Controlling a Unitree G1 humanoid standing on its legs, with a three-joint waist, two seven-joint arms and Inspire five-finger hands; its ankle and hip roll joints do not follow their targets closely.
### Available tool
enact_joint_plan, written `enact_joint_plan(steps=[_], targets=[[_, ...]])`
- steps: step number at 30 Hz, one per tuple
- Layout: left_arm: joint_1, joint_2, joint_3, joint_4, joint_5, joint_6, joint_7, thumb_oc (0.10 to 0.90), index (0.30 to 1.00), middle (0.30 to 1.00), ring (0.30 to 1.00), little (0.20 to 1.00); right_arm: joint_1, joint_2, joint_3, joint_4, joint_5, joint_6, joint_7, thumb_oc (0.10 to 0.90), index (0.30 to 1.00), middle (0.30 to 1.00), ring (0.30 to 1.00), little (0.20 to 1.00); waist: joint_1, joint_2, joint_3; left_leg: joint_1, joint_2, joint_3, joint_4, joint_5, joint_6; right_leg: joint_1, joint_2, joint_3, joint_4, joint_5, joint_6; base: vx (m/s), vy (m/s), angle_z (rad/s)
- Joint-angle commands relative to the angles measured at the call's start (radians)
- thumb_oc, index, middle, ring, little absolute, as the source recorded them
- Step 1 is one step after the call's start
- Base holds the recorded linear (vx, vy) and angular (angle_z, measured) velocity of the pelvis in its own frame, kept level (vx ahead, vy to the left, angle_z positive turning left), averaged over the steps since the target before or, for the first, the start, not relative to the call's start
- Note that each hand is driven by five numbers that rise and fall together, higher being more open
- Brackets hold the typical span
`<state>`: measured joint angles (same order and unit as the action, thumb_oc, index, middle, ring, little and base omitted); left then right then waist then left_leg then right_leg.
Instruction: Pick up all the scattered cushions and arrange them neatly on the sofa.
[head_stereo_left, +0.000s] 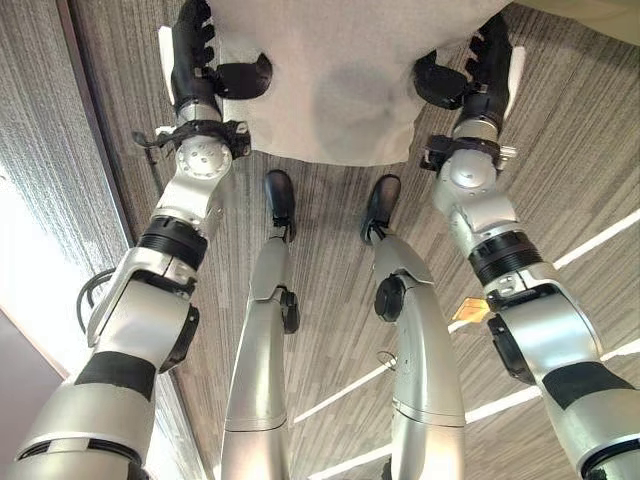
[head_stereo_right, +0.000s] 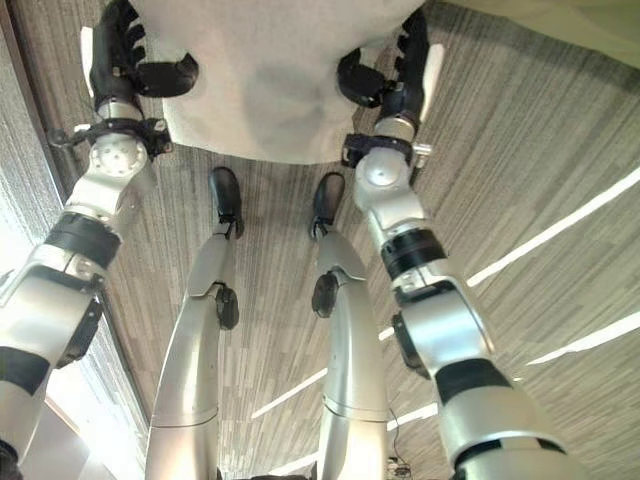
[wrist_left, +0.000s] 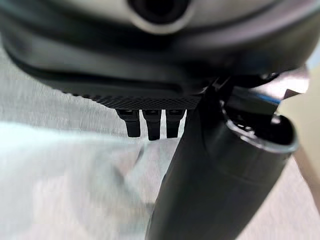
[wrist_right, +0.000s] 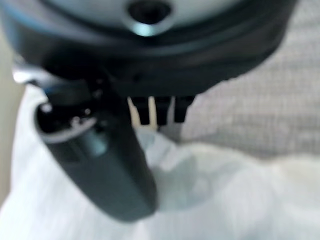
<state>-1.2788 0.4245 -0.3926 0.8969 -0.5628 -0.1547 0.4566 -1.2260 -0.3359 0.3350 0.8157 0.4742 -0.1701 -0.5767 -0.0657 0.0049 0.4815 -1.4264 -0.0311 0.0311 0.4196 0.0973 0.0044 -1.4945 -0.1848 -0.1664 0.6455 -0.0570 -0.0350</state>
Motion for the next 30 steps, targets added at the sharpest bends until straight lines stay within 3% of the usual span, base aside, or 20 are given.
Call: enact_joint_plan(steps=[1,2,3,4,5,10,16,19,20,23,24,30], targets=[[0.101,-0.104,-0.025,-0.074,-0.058,-0.116,-0.025,0.800,0.900,0.900,0.900,0.900,0.072,0.141,0.075,-0.099,0.051,-0.135,0.045,0.800,0.900,0.900,0.900,0.900,-0.004,-0.003,-0.208,-0.006,0.002,-0.062,0.154,-0.246,-0.007,0.034,-0.006,0.111,-0.074,-0.049,0.145,0.00,0.000,0.00],[0.096,-0.115,-0.026,-0.091,-0.069,-0.123,-0.026,0.800,0.900,0.900,0.900,0.900,0.071,0.152,0.079,-0.111,0.057,-0.141,0.054,0.673,0.709,0.709,0.709,0.709,-0.006,-0.003,-0.211,-0.009,0.002,-0.061,0.153,-0.245,-0.007,0.034,-0.005,0.111,-0.077,-0.047,0.146,0.00,-0.010,-0.03],[0.093,-0.123,-0.026,-0.113,-0.079,-0.128,-0.028,0.707,0.761,0.761,0.761,0.761,0.071,0.159,0.086,-0.127,0.063,-0.150,0.065,0.400,0.300,0.300,0.300,0.300,-0.007,-0.004,-0.215,-0.010,0.001,-0.061,0.151,-0.243,-0.007,0.032,-0.003,0.111,-0.080,-0.043,0.147,0.00,0.000,0.00],[0.098,-0.129,-0.021,-0.142,-0.090,-0.138,-0.029,0.452,0.378,0.378,0.378,0.378,0.073,0.162,0.087,-0.154,0.065,-0.156,0.073,0.400,0.300,0.300,0.300,0.300,-0.008,-0.004,-0.219,-0.009,0.002,-0.061,0.146,-0.242,-0.007,0.031,-0.001,0.111,-0.083,-0.041,0.148,0.00,0.000,0.00],[0.101,-0.129,-0.020,-0.145,-0.089,-0.137,-0.028,0.400,0.300,0.300,0.300,0.300,0.076,0.162,0.088,-0.157,0.064,-0.155,0.073,0.400,0.300,0.300,0.300,0.300,-0.008,-0.004,-0.221,-0.009,0.002,-0.060,0.145,-0.242,-0.007,0.031,-0.001,0.111,-0.084,-0.041,0.148,0.00,0.000,0.00],[0.159,-0.136,0.022,-0.287,-0.085,-0.166,-0.023,0.400,0.300,0.300,0.300,0.300,0.137,0.126,0.054,-0.297,0.012,-0.174,0.094,0.400,0.300,0.300,0.300,0.300,-0.015,-0.003,-0.247,0.018,0.004,-0.062,0.113,-0.229,-0.011,0.059,0.011,0.105,-0.105,-0.027,0.151,-0.01,-0.002,0.00],[0.334,-0.150,0.082,-0.496,0.021,-0.168,-0.028,0.400,0.300,0.300,0.300,0.300,0.308,0.077,-0.021,-0.466,-0.100,-0.172,0.107,0.400,0.300,0.300,0.300,0.300,-0.010,0.002,-0.236,0.190,0.008,-0.070,0.005,-0.204,-0.030,0.225,0.018,0.075,-0.181,0.001,0.154,-0.06,-0.024,-0.02],[0.459,-0.179,0.099,-0.620,0.063,-0.179,-0.048,0.400,0.300,0.300,0.300,0.300,0.434,0.078,-0.050,-0.567,-0.127,-0.189,0.132,0.400,0.300,0.300,0.300,0.300,-0.009,0.001,-0.224,0.324,0.004,-0.073,-0.064,-0.190,-0.048,0.353,0.015,0.054,-0.245,0.018,0.153,-0.04,-0.047,0.03],[0.461,-0.179,0.098,-0.621,0.064,-0.179,-0.047,0.400,0.300,0.300,0.300,0.300,0.436,0.078,-0.050,-0.568,-0.128,-0.188,0.132,0.400,0.300,0.300,0.300,0.300,-0.009,0.001,-0.223,0.327,0.004,-0.073,-0.065,-0.190,-0.048,0.357,0.015,0.053,-0.247,0.019,0.153,-0.01,-0.039,-0.01],[0.602,-0.212,0.085,-0.719,0.072,-0.188,-0.093,0.400,0.300,0.300,0.300,0.300,0.597,0.086,-0.063,-0.667,-0.124,-0.203,0.181,0.400,0.300,0.300,0.300,0.300,-0.010,0.004,-0.231,0.486,0.005,-0.079,-0.149,-0.173,-0.065,0.501,0.017,0.031,-0.317,0.030,0.153,-0.01,-0.050,-0.04],[0.635,-0.212,0.075,-0.738,0.072,-0.193,-0.105,0.400,0.300,0.300,0.300,0.300,0.636,0.083,-0.066,-0.688,-0.127,-0.202,0.191,0.400,0.300,0.300,0.300,0.300,-0.013,0.002,-0.228,0.512,0.000,-0.078,-0.160,-0.144,-0.063,0.531,0.010,0.018,-0.340,0.061,0.144,-0.09,-0.045,-0.03],[0.835,-0.206,0.028,-0.838,0.068,-0.205,-0.166,0.400,0.300,0.300,0.300,0.300,0.880,0.074,-0.098,-0.811,-0.164,-0.206,0.230,0.400,0.300,0.300,0.300,0.300,-0.019,-0.005,-0.255,0.806,0.017,-0.081,-0.279,-0.129,-0.077,0.828,0.026,-0.023,-0.468,0.071,0.150,-0.01,-0.081,-0.07]])
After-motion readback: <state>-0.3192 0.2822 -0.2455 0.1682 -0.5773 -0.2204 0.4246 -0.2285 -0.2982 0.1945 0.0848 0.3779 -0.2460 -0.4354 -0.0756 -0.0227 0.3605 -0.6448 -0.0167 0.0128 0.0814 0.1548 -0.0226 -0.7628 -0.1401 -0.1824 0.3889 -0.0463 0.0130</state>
